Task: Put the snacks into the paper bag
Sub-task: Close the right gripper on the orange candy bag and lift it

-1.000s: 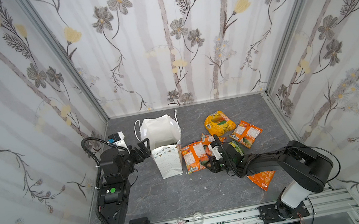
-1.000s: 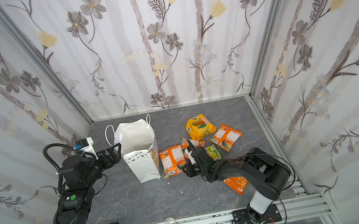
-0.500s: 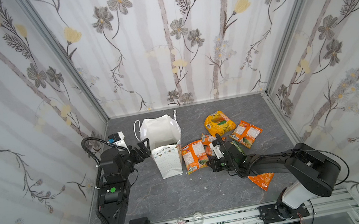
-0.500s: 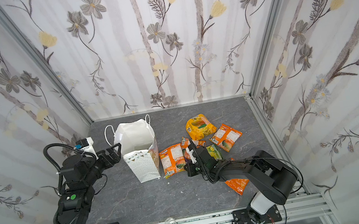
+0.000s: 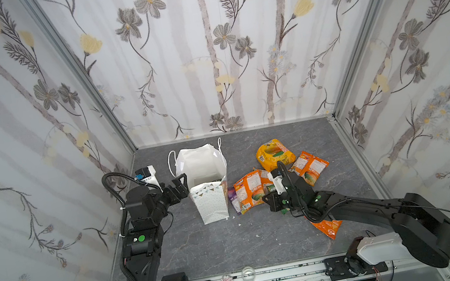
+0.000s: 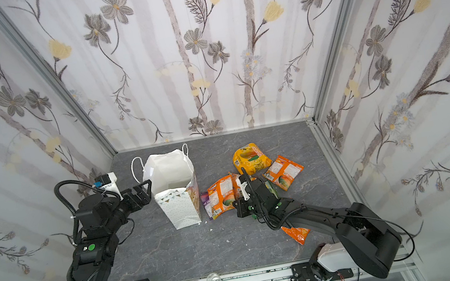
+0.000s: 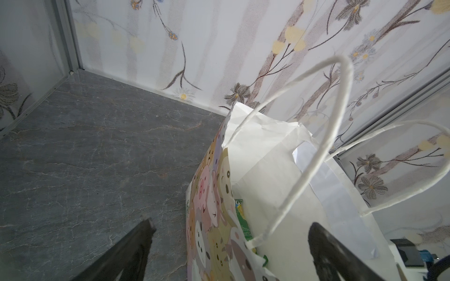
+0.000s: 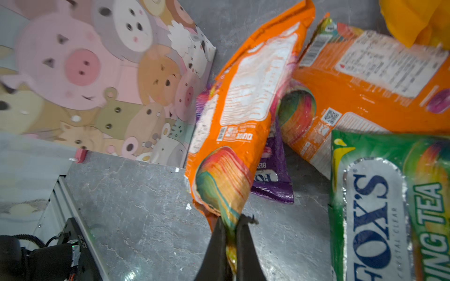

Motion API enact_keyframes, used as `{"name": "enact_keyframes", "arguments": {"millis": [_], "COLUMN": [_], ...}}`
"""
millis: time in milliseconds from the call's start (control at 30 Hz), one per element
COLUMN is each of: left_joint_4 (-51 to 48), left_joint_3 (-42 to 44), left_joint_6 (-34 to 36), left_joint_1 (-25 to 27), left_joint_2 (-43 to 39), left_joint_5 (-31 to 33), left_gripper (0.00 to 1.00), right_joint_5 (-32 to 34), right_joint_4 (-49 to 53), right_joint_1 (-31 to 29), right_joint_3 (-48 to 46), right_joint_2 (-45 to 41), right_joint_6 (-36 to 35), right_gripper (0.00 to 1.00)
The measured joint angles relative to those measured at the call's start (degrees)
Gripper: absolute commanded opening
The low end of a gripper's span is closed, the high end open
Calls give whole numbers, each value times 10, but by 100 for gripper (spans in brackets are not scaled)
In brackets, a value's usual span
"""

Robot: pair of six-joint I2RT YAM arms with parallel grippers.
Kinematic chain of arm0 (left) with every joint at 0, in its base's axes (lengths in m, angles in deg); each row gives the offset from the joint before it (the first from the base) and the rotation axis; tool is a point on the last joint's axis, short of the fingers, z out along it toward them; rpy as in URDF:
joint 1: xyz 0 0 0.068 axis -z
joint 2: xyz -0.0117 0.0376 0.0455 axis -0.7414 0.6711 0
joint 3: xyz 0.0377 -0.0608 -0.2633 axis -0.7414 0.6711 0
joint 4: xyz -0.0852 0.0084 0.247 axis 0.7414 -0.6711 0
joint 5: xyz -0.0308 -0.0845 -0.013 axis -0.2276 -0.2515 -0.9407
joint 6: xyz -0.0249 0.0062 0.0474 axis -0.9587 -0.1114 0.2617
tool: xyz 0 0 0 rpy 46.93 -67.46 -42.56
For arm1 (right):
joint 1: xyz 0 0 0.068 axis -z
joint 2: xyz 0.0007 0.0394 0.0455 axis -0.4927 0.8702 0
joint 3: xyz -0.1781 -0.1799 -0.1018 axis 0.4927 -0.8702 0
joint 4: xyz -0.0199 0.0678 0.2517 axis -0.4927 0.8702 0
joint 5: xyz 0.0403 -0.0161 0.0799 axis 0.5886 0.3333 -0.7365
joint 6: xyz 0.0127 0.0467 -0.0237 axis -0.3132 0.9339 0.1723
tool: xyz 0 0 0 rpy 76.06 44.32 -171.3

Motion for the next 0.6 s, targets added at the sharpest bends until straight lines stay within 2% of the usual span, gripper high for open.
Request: {"name": "enact_keyframes", "arguments": {"millis": [267, 600], "left_joint_4": [-1, -1], "left_joint_3": [0, 0], "left_joint_6": [0, 0], "left_joint_1": [0, 0], "left_joint_2": [2, -3], "left_joint_5": [0, 0], "left_gripper": [100, 100], "right_joint_5": [28, 32], "right_joint_4": [55, 122], "right_joint_1": [-3, -21], "right_joint_3": [24, 76], "right_joint_2": [-71, -84], "right_joint_6": [-17, -50], "right_gripper": [0, 0]}}
